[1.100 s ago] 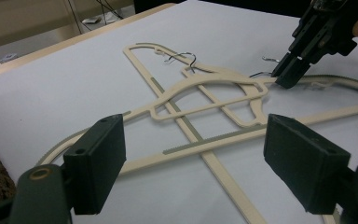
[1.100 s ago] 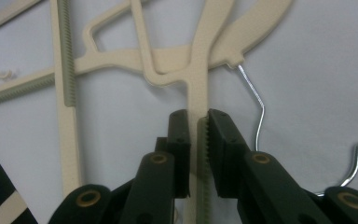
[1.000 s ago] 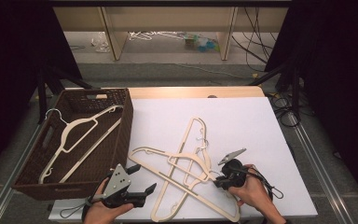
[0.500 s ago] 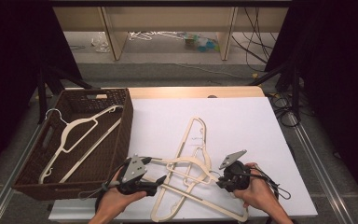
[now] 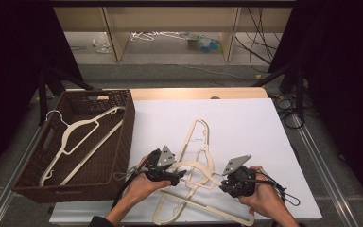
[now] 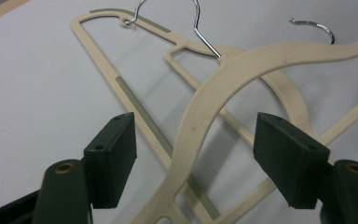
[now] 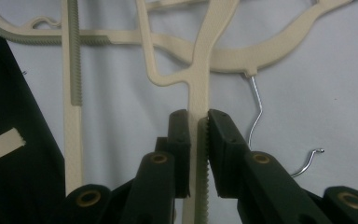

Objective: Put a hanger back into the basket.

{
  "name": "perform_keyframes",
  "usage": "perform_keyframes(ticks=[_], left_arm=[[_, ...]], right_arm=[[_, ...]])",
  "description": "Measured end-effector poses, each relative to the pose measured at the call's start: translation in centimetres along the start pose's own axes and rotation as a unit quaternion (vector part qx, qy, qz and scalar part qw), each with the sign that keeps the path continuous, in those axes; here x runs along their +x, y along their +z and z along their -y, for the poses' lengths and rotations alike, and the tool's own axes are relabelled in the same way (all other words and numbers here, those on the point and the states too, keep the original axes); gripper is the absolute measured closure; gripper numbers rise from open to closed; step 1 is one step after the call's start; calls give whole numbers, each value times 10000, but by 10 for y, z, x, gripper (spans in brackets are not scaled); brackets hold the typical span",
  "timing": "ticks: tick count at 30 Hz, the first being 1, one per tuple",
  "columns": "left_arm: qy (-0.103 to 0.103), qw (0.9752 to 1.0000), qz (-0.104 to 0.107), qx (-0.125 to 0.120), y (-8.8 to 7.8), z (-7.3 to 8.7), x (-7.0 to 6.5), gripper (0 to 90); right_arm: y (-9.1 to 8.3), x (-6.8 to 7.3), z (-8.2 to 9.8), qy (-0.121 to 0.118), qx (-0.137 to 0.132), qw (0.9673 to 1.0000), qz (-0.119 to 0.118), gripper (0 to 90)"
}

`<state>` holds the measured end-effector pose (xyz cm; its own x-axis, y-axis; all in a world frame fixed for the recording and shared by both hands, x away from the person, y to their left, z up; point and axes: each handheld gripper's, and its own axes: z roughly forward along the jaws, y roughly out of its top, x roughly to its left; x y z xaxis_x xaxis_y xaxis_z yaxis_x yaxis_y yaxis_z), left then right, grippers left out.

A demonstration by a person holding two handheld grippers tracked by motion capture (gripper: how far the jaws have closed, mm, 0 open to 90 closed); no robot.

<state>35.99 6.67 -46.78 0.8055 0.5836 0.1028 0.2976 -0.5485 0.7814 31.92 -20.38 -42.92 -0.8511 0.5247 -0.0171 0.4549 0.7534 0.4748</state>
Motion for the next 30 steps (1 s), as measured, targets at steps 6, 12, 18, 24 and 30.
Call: perform_keyframes(ticks=[6,12,18,24,30], left_arm=[[115,9998,121,63,6,-2,2,405],[294,9992,214,178,15,-6,1,459],[548,9976,392,135,21,-16,-2,574],[932,9942,447,282,21,-21,-1,618],[1133,9916,535,310,10,-28,2,649]], right_arm=[[-2,3,-2,-168,1,9998,92,795],[-3,3,-2,-223,-35,9997,93,794],[-2,2,-1,-257,-67,9996,61,794],[-3,2,0,-234,-71,9997,23,792],[-6,0,0,-387,-197,9991,-20,794]])
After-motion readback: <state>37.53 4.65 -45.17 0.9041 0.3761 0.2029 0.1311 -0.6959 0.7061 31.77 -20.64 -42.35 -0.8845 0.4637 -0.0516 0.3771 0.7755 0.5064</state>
